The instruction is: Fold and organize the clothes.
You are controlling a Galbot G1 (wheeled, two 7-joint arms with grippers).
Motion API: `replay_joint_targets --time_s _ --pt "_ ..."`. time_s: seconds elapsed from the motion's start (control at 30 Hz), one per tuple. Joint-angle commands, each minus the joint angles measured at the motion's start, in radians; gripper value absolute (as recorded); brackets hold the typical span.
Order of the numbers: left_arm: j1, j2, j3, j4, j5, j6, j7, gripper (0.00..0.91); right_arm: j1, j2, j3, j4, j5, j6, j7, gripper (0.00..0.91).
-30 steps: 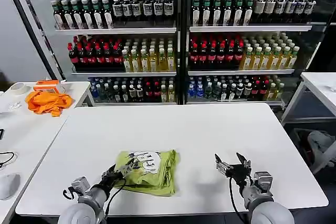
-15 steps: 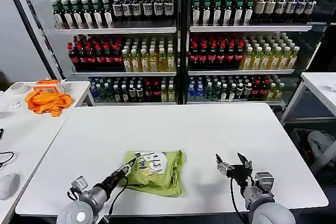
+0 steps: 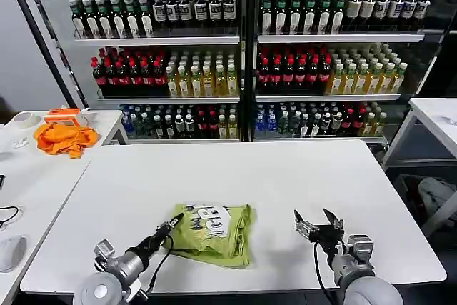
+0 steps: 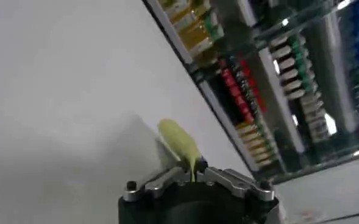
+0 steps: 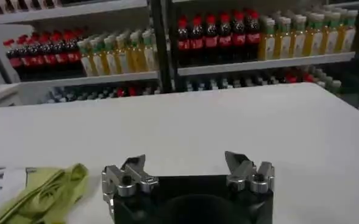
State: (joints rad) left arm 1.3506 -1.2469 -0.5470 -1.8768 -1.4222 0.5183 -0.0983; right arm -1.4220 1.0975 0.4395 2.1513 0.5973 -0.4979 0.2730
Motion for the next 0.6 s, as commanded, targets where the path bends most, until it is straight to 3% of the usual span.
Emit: replay_joint_targets --time_s 0.03,0.23,0.27,0.43,0.5,0.6 --pt "-0.006 0.038 -0.149 -0.014 -0.139 -0.006 -0.002 0.020 0.001 -0.002 0.002 0.001 0.002 0.001 0.001 0.907" --pt "-0.009 0.231 -0.416 -0.048 -0.056 0.034 -0.014 0.020 0.019 -0.004 -0.003 -0.005 0.007 0.005 -0.002 0.907" --pt "-0.001 0.320 -0.479 -0.058 -0.046 0.043 -0.013 0.020 0.022 -0.003 -0.006 -0.007 0.008 0.005 -0.002 0.907" --pt "0.040 0.524 -0.645 -0.071 -0.006 0.061 0.010 0.020 0.034 0.001 -0.015 -0.011 0.008 0.007 -0.005 0.907" --pt "0.057 0.551 -0.643 -0.089 0.084 0.061 0.016 0.020 0.035 0.001 -0.016 -0.016 0.008 0.009 -0.006 0.907" --pt "0.087 0.545 -0.531 -0.137 0.292 0.058 0.047 0.020 0.031 0.003 -0.017 -0.020 0.006 0.013 -0.008 0.907"
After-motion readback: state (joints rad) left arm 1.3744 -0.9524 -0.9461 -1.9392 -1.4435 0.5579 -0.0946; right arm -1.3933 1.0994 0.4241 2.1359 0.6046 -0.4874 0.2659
